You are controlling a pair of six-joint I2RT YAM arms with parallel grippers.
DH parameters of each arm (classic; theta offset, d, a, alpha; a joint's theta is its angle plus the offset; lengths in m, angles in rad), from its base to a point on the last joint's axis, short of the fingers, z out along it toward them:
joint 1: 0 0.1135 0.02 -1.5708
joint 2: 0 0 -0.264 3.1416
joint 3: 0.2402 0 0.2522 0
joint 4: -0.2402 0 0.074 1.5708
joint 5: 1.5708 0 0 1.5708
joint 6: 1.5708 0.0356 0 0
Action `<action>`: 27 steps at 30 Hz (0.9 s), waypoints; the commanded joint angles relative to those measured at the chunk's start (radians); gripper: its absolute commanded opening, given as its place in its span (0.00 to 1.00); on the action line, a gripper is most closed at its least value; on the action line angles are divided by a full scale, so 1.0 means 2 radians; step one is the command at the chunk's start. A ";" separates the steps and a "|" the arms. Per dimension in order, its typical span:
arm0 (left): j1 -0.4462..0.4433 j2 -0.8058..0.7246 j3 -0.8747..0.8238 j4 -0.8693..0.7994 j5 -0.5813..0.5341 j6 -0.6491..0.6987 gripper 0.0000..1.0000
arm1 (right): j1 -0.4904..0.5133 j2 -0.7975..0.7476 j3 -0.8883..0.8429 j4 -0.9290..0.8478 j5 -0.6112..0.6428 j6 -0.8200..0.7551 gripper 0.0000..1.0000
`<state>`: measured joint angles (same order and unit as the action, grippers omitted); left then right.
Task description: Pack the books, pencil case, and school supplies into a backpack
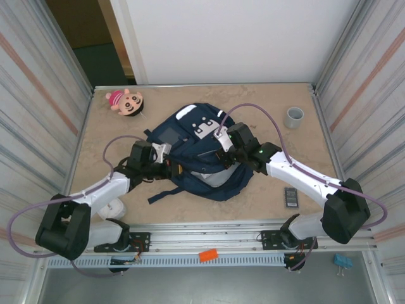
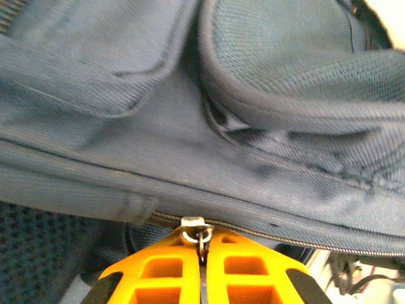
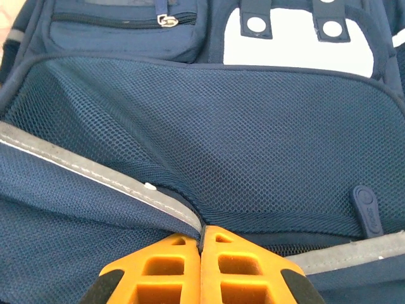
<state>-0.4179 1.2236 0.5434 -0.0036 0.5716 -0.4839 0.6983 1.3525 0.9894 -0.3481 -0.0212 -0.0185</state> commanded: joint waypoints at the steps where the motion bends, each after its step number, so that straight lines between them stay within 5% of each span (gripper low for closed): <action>1: -0.023 -0.034 -0.011 0.005 -0.056 0.008 0.04 | -0.021 -0.009 0.010 -0.012 -0.009 0.103 0.17; 3: -0.023 -0.033 -0.038 0.042 -0.076 -0.017 0.04 | -0.032 -0.021 0.010 -0.042 -0.019 0.163 0.39; 5: -0.024 -0.027 -0.049 0.054 -0.088 -0.023 0.03 | -0.041 -0.041 -0.002 -0.064 -0.043 0.224 0.47; 10: -0.032 -0.006 -0.045 0.043 -0.090 -0.008 0.03 | -0.053 -0.107 -0.072 -0.071 -0.118 0.418 0.49; 16: -0.034 -0.002 -0.038 0.036 -0.085 -0.002 0.03 | -0.037 -0.155 -0.190 0.049 -0.193 0.635 0.54; 22: -0.034 -0.007 -0.028 0.036 -0.077 -0.005 0.02 | -0.030 -0.147 -0.214 0.079 -0.179 0.683 0.64; 27: -0.035 -0.014 -0.020 0.030 -0.067 -0.002 0.02 | -0.041 -0.097 -0.224 0.189 -0.207 0.713 0.62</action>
<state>-0.4801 1.2175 0.4675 0.0551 0.4179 -0.5014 0.6266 1.1122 0.5575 -0.1295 -0.3965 1.3193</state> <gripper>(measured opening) 0.069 0.622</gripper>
